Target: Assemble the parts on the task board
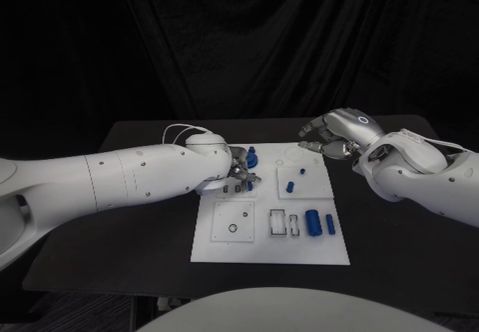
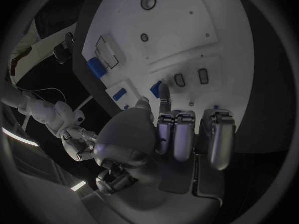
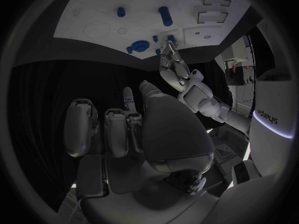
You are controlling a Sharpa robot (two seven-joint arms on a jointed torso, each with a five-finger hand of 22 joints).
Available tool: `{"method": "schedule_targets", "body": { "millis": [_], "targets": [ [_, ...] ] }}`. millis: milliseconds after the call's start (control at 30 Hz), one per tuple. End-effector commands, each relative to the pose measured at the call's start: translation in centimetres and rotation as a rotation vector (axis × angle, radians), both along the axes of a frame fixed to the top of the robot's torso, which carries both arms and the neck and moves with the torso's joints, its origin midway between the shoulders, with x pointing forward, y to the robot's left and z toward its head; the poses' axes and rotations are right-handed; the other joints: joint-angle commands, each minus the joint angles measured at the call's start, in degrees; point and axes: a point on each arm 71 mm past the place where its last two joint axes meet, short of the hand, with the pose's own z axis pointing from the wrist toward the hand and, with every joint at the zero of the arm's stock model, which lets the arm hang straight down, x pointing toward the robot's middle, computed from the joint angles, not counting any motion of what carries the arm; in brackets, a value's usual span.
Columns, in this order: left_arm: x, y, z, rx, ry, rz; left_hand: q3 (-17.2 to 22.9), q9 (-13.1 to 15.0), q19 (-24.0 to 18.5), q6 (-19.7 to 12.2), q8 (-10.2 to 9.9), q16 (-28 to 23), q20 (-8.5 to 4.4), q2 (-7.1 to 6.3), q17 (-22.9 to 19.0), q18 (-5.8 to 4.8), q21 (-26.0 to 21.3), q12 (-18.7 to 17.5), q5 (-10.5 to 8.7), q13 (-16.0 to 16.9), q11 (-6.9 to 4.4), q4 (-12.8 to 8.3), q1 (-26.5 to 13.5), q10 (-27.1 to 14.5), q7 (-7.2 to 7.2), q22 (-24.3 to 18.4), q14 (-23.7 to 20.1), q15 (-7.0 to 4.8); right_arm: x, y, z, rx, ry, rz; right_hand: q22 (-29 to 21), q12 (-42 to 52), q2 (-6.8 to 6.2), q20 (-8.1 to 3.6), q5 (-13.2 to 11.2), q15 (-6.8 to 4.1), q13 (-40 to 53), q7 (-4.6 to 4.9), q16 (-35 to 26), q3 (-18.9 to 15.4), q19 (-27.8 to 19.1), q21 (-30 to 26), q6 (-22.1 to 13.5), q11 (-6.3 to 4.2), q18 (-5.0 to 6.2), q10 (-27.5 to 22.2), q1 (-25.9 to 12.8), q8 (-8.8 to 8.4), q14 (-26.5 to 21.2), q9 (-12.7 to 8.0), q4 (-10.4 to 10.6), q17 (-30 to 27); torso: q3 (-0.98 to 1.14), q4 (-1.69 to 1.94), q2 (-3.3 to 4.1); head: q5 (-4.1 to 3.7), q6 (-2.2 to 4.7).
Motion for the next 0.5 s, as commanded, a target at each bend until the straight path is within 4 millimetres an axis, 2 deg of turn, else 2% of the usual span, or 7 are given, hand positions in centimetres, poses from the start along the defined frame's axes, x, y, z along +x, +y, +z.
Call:
{"method": "schedule_targets", "body": {
  "millis": [33, 267, 500],
  "targets": [
    [-0.05, -0.29, -0.08, -0.010, -0.002, -0.006, 0.51, 0.15, 2.21, 0.29, -0.57, 0.15, -0.33, -0.31, 15.09, -0.38, -0.34, -0.25, 0.59, 14.90, -0.54, -0.22, 0.86, 6.05, 0.07, 10.26, 6.16, -0.42, -0.01, -0.02, -0.13, -0.004, 0.005, -0.002, 10.93, -0.37, 0.09, 0.30, 0.18, 0.31, 13.84, 0.06, -0.36, -0.01, 1.04, -0.14, 0.34, 0.42, 0.42, 4.63, 0.46, -0.25, 4.72, -0.07, 0.03, 10.17, 0.03, 0.12, -0.01, -0.32, 0.01],
    [0.06, -0.31, -0.33, -0.006, 0.003, -0.004, 0.80, 0.28, 2.09, 0.37, -0.98, 0.15, -0.35, -0.40, 15.09, -0.34, -0.43, -0.25, 0.88, 14.90, -0.55, -0.43, 1.23, 6.05, 0.07, 10.12, 6.16, -0.44, 0.02, 0.00, -0.16, -0.005, 0.007, -0.002, 10.90, -0.46, 0.09, 0.33, 0.32, 0.36, 13.76, 0.07, -0.47, 0.01, 1.01, -0.26, 0.43, 0.47, 0.44, 4.55, 0.48, -0.24, 4.70, -0.10, 0.05, 10.07, 0.02, -0.01, 0.02, -0.37, 0.01],
    [0.11, -0.21, -0.53, 0.001, 0.009, -0.002, 1.57, 0.53, 2.00, 0.42, -1.73, 0.15, -0.38, -0.47, 15.09, -0.30, -0.54, -0.25, 1.07, 14.90, -0.57, -0.96, 2.07, 6.05, 0.04, 10.01, 6.16, -0.48, 0.03, -0.03, -0.18, -0.007, 0.009, -0.002, 10.87, -0.52, 0.11, 0.35, 0.39, 0.38, 13.71, 0.07, -0.55, 0.02, 0.97, -0.37, 0.49, 0.51, 0.46, 4.50, 0.48, -0.23, 4.68, -0.12, 0.07, 10.00, -0.03, 0.06, 0.03, -0.60, 0.01]
  ]
}}
